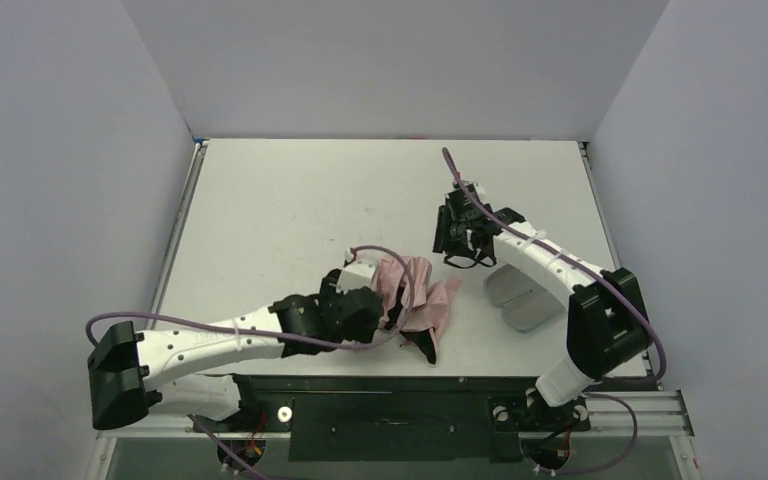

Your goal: Put away the umbrella

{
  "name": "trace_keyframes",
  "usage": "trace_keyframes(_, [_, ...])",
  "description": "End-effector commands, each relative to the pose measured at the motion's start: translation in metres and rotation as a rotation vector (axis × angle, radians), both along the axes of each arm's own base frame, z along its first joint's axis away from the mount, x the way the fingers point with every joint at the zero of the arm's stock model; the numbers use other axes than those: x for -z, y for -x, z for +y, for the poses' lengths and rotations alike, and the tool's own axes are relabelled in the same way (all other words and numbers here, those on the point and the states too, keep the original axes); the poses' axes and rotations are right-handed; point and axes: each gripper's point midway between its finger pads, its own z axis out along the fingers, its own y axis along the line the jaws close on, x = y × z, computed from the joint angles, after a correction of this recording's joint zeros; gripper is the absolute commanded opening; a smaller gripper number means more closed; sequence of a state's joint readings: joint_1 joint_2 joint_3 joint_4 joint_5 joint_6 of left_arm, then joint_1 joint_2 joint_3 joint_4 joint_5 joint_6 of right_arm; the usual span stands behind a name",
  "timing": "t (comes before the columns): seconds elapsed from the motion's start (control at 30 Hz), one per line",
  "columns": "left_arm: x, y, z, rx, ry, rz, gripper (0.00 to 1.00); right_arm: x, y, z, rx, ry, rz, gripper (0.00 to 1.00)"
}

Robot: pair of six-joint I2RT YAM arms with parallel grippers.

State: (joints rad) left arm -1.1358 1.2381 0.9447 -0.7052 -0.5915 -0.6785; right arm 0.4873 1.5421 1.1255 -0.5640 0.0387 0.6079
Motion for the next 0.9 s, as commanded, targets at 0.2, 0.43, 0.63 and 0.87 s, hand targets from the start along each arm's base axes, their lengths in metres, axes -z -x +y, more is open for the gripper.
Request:
trace_keyframes(0.2, [0.044,0.059,-0.08,0.115,0.534,0.154,0.58,0.015,-0.038,0.089,-0.254,-0.303,0.025,0.33])
trace_keyframes(0.43, [0.084,0.053,-0.099,0.084,0.527,0.193,0.57,0.03,-0.027,0.097,-0.282,-0.361,0.045,0.28])
trace_keyframes(0.63, [0.104,0.023,-0.083,-0.036,0.507,0.199,0.55,0.062,0.001,0.072,-0.166,-0.315,0.132,0.2])
trace_keyframes(0.87, [0.106,-0.017,-0.028,-0.124,0.426,0.154,0.54,0.082,0.042,0.053,-0.057,-0.293,0.202,0.14])
